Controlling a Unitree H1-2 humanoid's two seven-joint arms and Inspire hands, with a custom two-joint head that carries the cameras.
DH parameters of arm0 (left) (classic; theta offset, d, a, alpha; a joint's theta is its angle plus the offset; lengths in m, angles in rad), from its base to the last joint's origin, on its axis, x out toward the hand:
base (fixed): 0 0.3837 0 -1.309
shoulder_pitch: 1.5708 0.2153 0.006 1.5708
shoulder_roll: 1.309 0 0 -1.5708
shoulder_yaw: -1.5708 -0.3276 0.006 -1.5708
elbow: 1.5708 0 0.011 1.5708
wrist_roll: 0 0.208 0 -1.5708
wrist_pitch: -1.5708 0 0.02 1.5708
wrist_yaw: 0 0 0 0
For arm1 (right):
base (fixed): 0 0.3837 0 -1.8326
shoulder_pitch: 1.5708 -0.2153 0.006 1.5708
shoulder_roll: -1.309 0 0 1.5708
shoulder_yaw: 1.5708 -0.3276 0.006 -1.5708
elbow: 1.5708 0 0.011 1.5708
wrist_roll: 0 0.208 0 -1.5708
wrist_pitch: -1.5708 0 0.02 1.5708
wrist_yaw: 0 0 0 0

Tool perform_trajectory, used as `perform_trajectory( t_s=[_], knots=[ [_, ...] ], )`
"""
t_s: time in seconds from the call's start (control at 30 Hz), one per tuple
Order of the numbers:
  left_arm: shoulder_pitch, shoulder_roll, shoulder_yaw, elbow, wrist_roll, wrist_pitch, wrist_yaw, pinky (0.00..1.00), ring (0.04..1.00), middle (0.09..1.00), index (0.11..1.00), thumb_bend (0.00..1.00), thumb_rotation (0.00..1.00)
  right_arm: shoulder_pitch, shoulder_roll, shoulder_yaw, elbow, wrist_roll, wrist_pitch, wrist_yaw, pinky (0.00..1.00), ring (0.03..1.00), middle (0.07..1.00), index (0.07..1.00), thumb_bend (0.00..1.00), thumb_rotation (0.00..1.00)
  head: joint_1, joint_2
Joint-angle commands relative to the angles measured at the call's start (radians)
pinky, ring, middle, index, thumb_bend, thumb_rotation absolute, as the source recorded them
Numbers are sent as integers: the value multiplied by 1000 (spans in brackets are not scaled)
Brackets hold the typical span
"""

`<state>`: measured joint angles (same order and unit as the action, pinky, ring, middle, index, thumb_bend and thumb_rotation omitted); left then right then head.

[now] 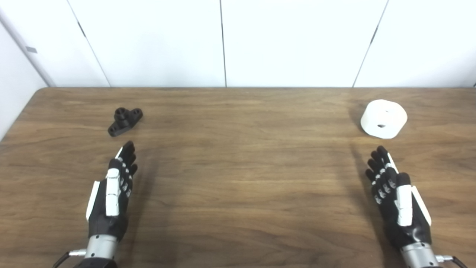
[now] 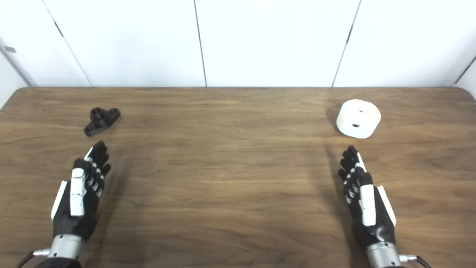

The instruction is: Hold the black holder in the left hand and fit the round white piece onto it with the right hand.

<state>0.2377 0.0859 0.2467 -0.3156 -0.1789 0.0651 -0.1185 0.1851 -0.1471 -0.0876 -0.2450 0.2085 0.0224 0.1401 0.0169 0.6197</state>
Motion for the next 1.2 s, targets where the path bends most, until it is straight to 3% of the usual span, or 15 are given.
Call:
perform_trajectory(
  t_s=[0.0,0.6,0.97,1.17],
  knots=[
    [51,27,1,-13,-20,-43,-9,1000,995,973,938,528,1000,-6,17,6,-26,-4,-41,-2,1000,1000,1000,1000,590,1000,1,0],
    [50,19,7,-13,-20,-42,-21,1000,1000,977,938,520,1000,-3,8,11,-24,-6,-44,-13,1000,1000,1000,1000,594,1000,23,-5],
    [64,-22,-23,-23,7,-43,11,993,979,962,928,524,954,4,-22,-2,30,12,-89,11,1000,1000,1000,1000,592,1000,207,-74],
    [75,-52,-58,-43,51,-35,51,956,952,940,916,522,910,14,-36,-14,28,22,-56,15,1000,1000,1000,1000,617,1000,300,-115]
  ],
)
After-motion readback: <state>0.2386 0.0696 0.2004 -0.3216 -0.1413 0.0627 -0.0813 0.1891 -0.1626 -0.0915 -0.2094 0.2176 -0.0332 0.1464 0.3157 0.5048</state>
